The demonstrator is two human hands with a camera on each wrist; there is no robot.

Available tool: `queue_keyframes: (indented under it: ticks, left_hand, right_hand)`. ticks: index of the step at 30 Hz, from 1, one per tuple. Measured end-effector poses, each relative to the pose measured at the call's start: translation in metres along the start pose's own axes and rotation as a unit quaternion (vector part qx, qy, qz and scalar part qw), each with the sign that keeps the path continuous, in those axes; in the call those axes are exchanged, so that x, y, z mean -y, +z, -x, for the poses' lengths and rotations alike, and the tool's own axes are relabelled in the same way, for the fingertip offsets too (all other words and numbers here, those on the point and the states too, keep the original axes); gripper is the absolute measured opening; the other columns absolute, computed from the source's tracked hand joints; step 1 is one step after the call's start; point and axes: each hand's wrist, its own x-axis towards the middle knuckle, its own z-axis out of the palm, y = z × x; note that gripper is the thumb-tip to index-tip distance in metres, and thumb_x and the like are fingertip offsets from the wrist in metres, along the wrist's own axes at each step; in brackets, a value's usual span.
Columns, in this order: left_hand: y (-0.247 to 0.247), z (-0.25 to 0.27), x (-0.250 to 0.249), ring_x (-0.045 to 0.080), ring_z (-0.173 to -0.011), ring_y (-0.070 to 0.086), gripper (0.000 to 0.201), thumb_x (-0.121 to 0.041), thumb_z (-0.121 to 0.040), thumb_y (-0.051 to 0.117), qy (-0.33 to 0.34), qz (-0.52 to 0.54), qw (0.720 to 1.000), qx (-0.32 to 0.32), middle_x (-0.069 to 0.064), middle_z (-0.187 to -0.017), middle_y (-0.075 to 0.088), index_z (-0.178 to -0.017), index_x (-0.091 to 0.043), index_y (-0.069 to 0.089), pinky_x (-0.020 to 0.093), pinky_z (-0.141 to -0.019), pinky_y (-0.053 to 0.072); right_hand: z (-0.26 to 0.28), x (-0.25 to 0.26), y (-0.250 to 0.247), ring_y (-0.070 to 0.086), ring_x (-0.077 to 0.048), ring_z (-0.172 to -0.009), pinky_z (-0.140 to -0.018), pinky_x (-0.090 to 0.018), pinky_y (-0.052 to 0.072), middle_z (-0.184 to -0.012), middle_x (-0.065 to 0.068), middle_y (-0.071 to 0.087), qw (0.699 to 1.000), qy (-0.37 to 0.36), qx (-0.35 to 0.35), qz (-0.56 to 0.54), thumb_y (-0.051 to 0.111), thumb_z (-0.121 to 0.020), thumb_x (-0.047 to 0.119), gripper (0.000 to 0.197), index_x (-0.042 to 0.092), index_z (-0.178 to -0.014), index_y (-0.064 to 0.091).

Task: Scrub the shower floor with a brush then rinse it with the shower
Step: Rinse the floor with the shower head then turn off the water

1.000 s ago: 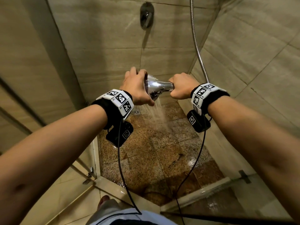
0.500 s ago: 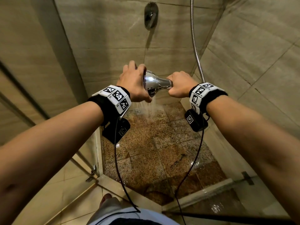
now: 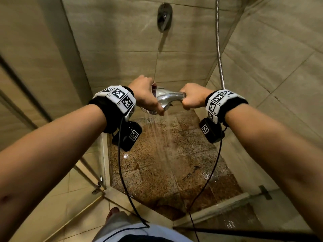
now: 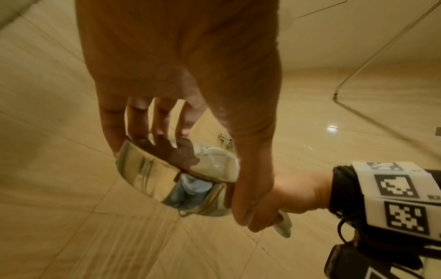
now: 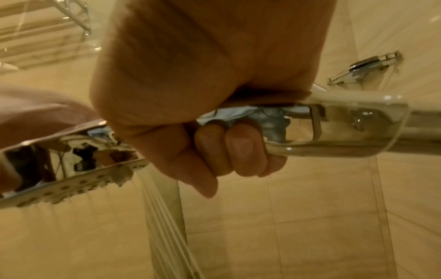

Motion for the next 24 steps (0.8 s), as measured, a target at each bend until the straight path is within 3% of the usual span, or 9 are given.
queue_keyframes:
  ticks: [9, 14, 20, 24]
  left_hand:
    - [-0.006, 0.002, 0.012, 0.017, -0.094, 0.043, 0.100, -0.054, -0.033, 0.090, 0.013, -0.072, 0.997, -0.010, 0.000, -0.104, 0.040, -0.120, -0.021, 0.054, 0.029, -0.078, 0.045]
    - [-0.006, 0.002, 0.013, 0.017, -0.097, 0.036, 0.098, -0.053, -0.035, 0.090, 0.022, -0.096, 0.995, -0.021, -0.001, -0.104, 0.037, -0.120, -0.021, 0.052, 0.033, -0.080, 0.043]
    - [-0.002, 0.004, 0.007, 0.023, -0.105, 0.040, 0.098, -0.052, -0.035, 0.090, 0.042, -0.115, 0.991, -0.055, 0.004, -0.111, 0.040, -0.117, -0.017, 0.048, 0.041, -0.086, 0.048]
    - [-0.002, 0.005, 0.004, 0.024, -0.106, 0.039, 0.096, -0.050, -0.038, 0.090, 0.055, -0.117, 0.988, -0.079, 0.005, -0.113, 0.040, -0.116, -0.017, 0.046, 0.041, -0.085, 0.048]
  right_hand:
    - [-0.006, 0.007, 0.034, 0.048, -0.018, -0.055, -0.049, -0.021, 0.033, -0.058, -0.003, 0.051, 0.996, -0.009, -0.023, -0.090, 0.061, -0.068, -0.002, 0.024, 0.014, -0.059, 0.046]
    - [-0.009, 0.010, 0.039, 0.050, -0.023, -0.061, -0.053, -0.024, 0.036, -0.060, -0.003, 0.052, 0.995, -0.014, -0.052, -0.089, 0.054, -0.072, 0.003, 0.020, 0.015, -0.059, 0.045]
    - [-0.012, 0.003, 0.040, 0.053, -0.026, -0.063, -0.054, -0.026, 0.035, -0.060, -0.001, 0.054, 0.992, -0.013, -0.115, -0.039, 0.051, -0.066, 0.012, 0.009, 0.016, -0.059, 0.046]
    - [-0.011, 0.001, 0.036, 0.056, -0.027, -0.069, -0.065, -0.030, 0.048, -0.065, 0.000, 0.055, 0.991, -0.008, -0.134, -0.016, 0.051, -0.067, 0.015, 0.007, 0.018, -0.062, 0.046]
